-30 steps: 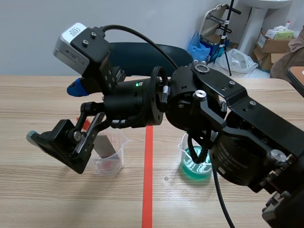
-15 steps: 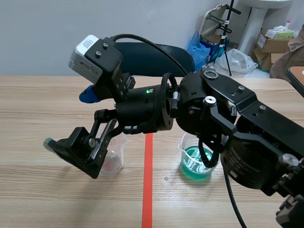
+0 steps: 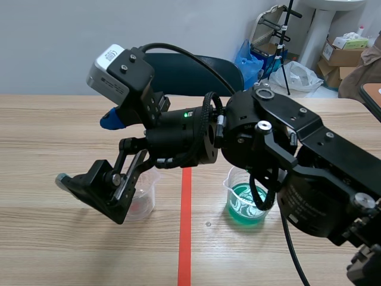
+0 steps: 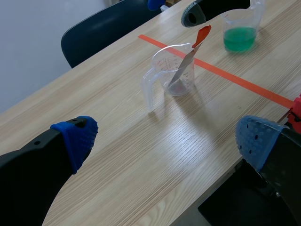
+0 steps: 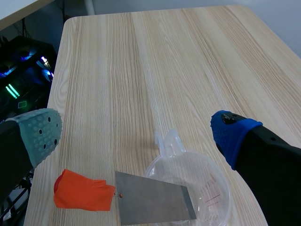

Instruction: Do the redox reaction experiment

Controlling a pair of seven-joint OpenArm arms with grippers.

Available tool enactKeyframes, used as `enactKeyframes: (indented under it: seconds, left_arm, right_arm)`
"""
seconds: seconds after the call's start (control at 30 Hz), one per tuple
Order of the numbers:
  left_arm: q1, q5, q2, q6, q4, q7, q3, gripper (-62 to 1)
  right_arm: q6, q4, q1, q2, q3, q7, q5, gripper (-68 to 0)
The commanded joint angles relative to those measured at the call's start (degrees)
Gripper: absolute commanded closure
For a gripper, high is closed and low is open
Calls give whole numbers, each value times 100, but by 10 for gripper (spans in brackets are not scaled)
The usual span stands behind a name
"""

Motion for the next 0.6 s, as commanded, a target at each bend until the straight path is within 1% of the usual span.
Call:
enactKeyframes:
  seconds: [0.0,0.57]
  left_arm:
    - [9,-57,13,-15,35,-92,26,-623]
    - [9,-57,13,-15,35,-92,26,-623]
  right_arm:
    - [46,28,79,-4,4,142,70,-679]
    - [46,28,79,-4,4,192,70,-679]
